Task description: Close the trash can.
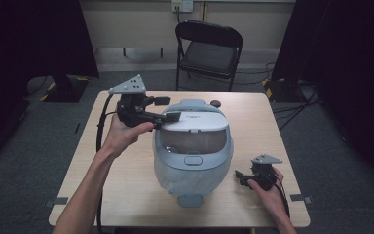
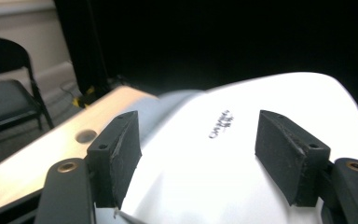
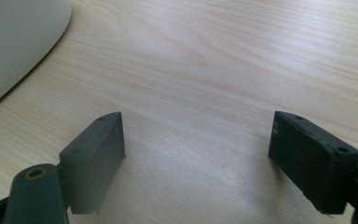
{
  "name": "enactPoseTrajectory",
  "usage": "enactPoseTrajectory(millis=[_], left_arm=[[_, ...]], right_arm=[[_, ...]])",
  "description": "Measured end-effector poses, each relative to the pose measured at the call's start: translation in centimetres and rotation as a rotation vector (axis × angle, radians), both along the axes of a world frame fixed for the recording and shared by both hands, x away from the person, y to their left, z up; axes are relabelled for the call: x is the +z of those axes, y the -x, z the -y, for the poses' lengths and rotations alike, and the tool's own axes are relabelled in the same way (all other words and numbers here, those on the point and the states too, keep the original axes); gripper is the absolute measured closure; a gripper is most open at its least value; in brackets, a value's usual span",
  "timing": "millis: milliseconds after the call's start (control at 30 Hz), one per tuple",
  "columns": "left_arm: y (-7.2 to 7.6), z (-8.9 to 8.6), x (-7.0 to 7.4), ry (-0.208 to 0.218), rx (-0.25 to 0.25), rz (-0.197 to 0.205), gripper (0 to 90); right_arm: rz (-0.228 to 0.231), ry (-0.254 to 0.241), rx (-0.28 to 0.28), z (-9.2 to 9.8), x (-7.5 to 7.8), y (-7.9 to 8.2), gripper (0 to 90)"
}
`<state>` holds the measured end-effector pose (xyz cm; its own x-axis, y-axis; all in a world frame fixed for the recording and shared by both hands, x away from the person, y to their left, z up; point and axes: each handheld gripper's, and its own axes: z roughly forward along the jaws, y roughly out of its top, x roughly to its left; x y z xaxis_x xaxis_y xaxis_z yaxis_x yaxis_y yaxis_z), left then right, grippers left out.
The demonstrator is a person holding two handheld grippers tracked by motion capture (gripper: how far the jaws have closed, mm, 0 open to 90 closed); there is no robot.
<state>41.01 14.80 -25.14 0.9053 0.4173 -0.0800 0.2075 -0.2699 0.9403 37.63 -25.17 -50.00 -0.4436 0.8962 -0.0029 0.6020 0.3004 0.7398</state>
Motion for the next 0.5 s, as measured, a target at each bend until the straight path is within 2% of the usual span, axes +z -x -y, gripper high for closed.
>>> enactPoseTrajectory(millis=[67, 233, 333, 433, 500], left_arm=[[0.4, 0.4, -0.2, -0.017, -0.011, 0.004, 30.8], [1.2, 0.9, -0.7, -0.016, -0.011, 0.002, 30.8], [1.9, 1.6, -1.1, -0.039, -0.018, 0.020, 29.1], [2.4, 2.3, -1.5, -0.039, -0.043, 0.011, 29.0], [2.6, 2.9, -1.9, -0.064, -0.047, 0.014, 28.2]], right_arm=[[0.000, 0.000, 0.000, 0.0, 0.0, 0.0, 17.0], [0.000, 0.000, 0.000, 0.0, 0.0, 0.0, 17.0], [0.000, 0.000, 0.000, 0.0, 0.0, 0.0, 17.0], [0.000, 0.000, 0.000, 0.0, 0.0, 0.0, 17.0], [0.001, 0.000, 0.000, 0.0, 0.0, 0.0, 16.9]])
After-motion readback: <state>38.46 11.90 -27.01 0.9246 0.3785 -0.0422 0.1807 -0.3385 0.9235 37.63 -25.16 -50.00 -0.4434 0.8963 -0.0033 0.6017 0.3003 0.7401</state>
